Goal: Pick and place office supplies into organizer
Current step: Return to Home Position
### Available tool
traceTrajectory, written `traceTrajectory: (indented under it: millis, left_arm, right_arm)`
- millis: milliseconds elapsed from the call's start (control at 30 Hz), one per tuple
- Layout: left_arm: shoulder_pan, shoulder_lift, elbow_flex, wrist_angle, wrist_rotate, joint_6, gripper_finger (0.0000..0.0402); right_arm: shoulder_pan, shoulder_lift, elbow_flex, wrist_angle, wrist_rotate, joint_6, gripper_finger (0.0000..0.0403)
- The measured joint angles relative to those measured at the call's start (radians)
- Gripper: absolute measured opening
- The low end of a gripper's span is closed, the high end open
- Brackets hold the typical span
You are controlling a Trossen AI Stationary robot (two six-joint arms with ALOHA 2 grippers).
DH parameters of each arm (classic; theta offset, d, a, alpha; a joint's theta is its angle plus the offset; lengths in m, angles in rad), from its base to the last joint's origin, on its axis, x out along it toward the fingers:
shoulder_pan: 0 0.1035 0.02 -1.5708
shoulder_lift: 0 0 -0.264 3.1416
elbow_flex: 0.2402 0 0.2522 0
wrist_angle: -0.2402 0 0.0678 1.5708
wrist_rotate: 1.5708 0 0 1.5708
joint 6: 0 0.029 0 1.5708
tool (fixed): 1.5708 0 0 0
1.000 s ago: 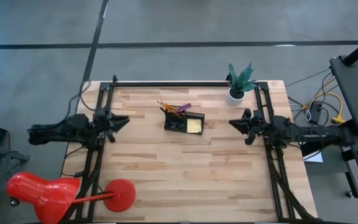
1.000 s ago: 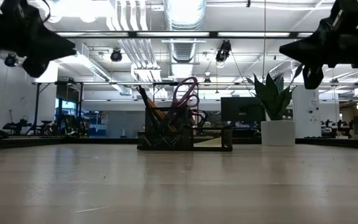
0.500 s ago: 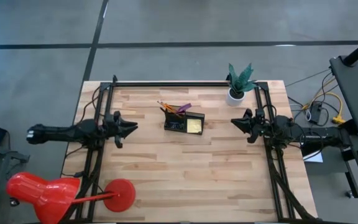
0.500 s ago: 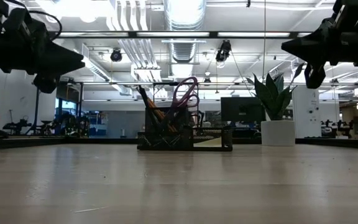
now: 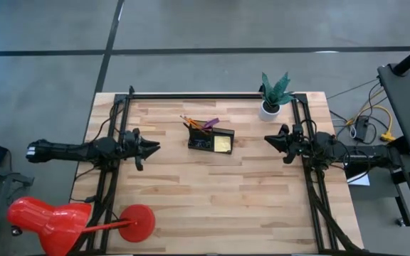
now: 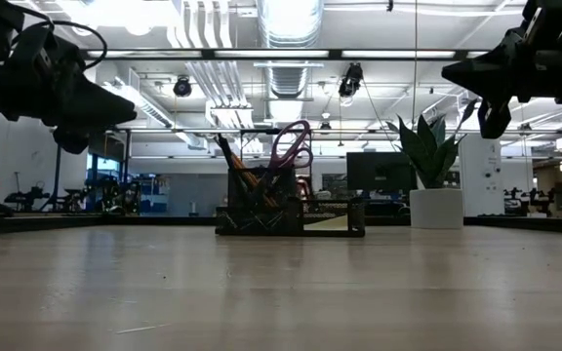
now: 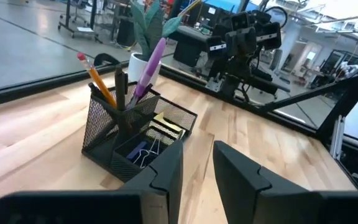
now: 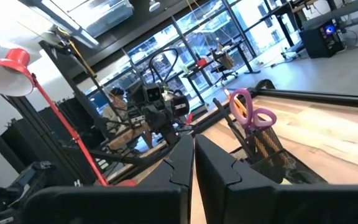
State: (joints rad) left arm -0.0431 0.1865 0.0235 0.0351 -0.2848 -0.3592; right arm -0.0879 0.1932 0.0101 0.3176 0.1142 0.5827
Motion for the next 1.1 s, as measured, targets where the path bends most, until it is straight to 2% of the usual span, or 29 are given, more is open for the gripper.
traceTrajectory:
  millis: [500,1100]
  left_arm:
    - [0.0,0.05,0.0,0.002,0.001,0.0,0.0073]
    - [0.0,0.054,0.0,0.002,0.001,0.0,0.0073]
  right_arm:
    - [0.0,0.0,0.0,0.0,0.0,0.001,0.0009]
    - [0.0,0.0,0.0,0.0,-0.001,0.001,0.0009]
